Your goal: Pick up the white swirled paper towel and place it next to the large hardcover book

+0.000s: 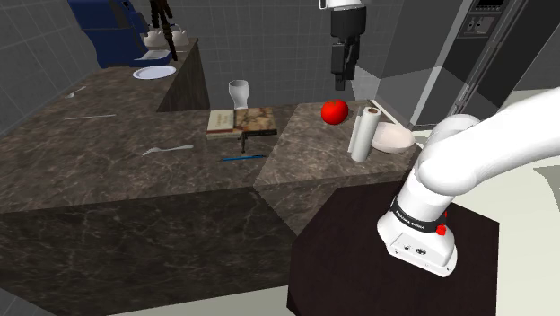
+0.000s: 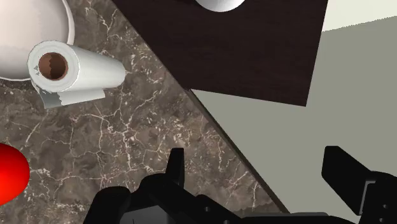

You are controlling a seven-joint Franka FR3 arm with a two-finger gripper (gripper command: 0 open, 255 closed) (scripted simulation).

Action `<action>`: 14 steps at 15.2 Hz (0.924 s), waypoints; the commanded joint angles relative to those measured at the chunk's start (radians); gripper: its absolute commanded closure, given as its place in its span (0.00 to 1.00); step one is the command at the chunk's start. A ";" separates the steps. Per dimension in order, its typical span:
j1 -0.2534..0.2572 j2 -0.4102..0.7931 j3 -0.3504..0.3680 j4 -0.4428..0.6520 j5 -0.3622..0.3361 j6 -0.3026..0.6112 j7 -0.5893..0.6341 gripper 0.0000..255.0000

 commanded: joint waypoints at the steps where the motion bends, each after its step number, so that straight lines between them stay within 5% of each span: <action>1: 0.000 0.000 0.000 0.000 0.000 0.000 0.000 0.00; 14: -0.091 -0.035 -0.304 -0.230 -0.220 0.252 -0.358 0.00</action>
